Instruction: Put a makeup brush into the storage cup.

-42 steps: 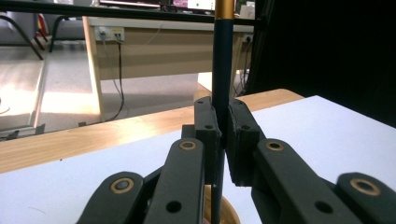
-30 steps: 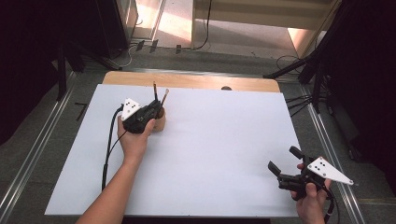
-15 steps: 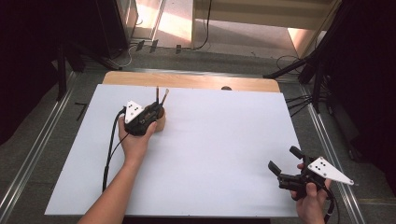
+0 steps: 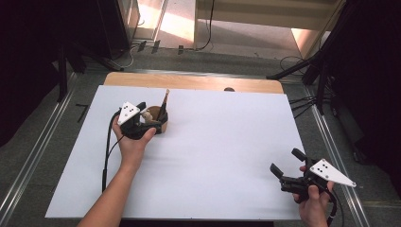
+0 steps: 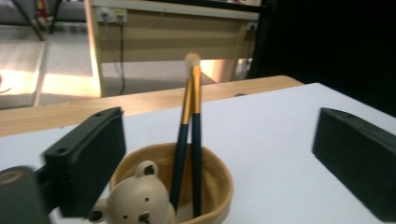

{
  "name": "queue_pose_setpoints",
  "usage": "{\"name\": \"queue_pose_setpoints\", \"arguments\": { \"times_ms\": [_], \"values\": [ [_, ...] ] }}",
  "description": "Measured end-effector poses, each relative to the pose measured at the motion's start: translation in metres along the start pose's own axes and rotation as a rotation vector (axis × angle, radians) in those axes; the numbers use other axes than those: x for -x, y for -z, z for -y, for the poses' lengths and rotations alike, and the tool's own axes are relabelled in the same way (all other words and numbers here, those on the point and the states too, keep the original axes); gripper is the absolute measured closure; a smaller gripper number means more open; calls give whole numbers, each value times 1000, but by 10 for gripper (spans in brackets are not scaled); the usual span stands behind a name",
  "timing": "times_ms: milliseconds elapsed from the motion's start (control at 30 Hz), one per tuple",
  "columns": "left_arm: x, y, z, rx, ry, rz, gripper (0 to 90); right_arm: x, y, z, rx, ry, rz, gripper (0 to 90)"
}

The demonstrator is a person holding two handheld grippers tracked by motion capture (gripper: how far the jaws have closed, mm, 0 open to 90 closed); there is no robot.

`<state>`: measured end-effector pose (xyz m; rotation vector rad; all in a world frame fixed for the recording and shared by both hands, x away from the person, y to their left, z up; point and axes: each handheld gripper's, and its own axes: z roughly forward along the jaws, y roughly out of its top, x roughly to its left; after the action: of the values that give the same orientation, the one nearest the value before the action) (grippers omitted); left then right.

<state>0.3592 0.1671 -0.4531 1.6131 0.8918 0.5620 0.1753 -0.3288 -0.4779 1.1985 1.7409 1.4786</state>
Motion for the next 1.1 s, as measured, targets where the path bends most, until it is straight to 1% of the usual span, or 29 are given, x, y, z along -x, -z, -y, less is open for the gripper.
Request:
{"name": "queue_pose_setpoints", "arguments": {
  "times_ms": [67, 167, 267, 300, 367, 433, 500, 533, 633, 700, 767, 833, 900, 1100],
  "values": [
    [0, 4, -2, 8, -10, 5, 0, -1, 0, 0, -2, -4, -1, 0],
    [-2, 8, -3, 2, -23, 5, 0, -1, 0, 0, -3, -4, -2, 0],
    [-6, 11, -2, -2, -23, 0, 0, 0, 0, 0, 0, -2, 0, 0],
    [-7, 13, -2, -2, -23, 8, 0, 0, 0, 0, -1, -1, 0, 0],
    [-7, 15, -1, -7, -27, 1, 0, 0, 0, 0, -3, -4, -1, 0],
    [-7, 18, -1, -4, -24, 15, 0, 0, 0, 0, -3, -3, -1, 0],
    [-7, 20, 0, 1, -31, 12, 0, 0, 0, 0, -3, -3, -1, 0],
    [-7, 22, 0, 1, -26, 24, 0, 0, 0, 0, -3, -2, 0, 0],
    [-8, 26, 1, -1, -20, 30, 0, -1, 0, 0, -4, 0, 0, 0],
    [-8, 30, 2, -2, -24, 28, 0, -1, 1, 0, -4, 0, -1, 0],
    [-8, 34, 2, -1, -18, 38, 0, -1, 1, 0, -4, 2, 0, 0],
    [-8, 38, 3, 7, -29, 40, 0, -2, 1, 0, -4, 2, 0, 0],
    [-9, 41, 2, 13, -23, 34, 0, -2, 0, 0, -5, 4, 0, 0],
    [-10, 51, 3, 12, -28, 34, 0, -3, 0, 0, -5, 6, -2, 0]
  ]
}}
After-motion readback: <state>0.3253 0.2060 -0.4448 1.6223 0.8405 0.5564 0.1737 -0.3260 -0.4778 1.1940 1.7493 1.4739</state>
